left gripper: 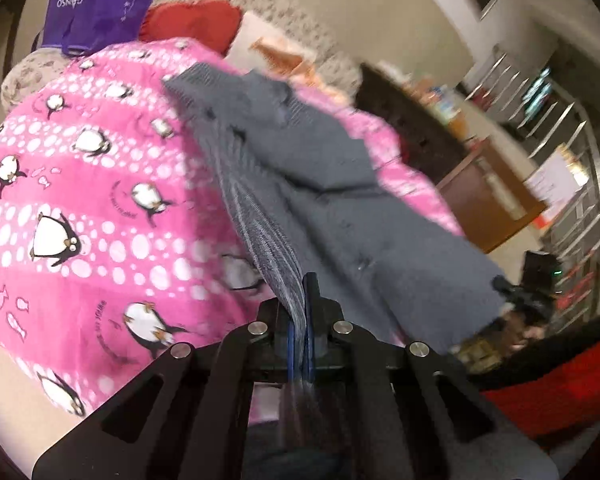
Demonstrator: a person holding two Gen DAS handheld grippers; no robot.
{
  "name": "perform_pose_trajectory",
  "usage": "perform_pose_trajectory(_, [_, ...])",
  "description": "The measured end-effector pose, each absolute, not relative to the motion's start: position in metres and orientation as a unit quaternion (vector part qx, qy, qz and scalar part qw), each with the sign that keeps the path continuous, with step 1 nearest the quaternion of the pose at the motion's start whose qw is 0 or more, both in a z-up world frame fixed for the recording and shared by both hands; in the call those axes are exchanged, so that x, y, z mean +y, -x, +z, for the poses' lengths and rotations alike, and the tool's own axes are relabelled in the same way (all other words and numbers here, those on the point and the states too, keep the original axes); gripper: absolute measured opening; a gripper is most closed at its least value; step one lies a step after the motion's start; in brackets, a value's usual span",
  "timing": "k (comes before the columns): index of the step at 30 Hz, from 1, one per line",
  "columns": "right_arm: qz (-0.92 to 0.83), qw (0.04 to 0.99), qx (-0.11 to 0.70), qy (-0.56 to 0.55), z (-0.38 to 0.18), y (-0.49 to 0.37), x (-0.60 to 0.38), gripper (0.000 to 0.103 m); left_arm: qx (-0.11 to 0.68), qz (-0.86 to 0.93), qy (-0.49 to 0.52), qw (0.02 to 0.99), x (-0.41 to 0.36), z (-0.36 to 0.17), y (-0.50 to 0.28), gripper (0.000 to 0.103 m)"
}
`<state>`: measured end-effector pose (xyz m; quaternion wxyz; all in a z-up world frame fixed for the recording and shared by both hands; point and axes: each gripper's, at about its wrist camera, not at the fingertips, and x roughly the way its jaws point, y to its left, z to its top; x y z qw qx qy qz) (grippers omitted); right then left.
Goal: Fold large clothes
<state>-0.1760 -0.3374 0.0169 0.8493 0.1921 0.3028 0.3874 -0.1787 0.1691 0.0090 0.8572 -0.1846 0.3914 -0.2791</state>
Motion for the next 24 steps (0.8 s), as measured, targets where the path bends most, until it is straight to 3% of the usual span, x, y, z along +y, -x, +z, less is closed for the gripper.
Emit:
perform_pose_trajectory(8, [0.364, 0.859, 0.284, -0.22, 0.031, 0.171, -0.376, 0.009, 0.375, -0.278, 0.224, 0.856, 0.169, 0.019, 0.175, 0.002])
perform_pose_trajectory(19, [0.329, 0.814, 0.444, -0.18, -0.054, 0.154, -0.36, 0.009, 0.453, -0.235, 0.194, 0.838, 0.169, -0.034, 0.167, 0.003])
perform_pose_trajectory(21, [0.293, 0.816, 0.457, -0.2, -0.064, 0.157, -0.377, 0.022, 0.467, -0.224, 0.192, 0.834, 0.173, -0.043, 0.167, 0.003])
perform_pose_trajectory(23, [0.251, 0.83, 0.452, -0.21, -0.065, 0.161, -0.394, 0.073, 0.483, -0.213, 0.188, 0.829, 0.177, -0.055, 0.167, 0.01])
perform_pose_trajectory(24, [0.24, 0.834, 0.447, -0.216, -0.064, 0.161, -0.401, 0.075, 0.491, -0.205, 0.183, 0.827, 0.178, -0.061, 0.165, 0.016])
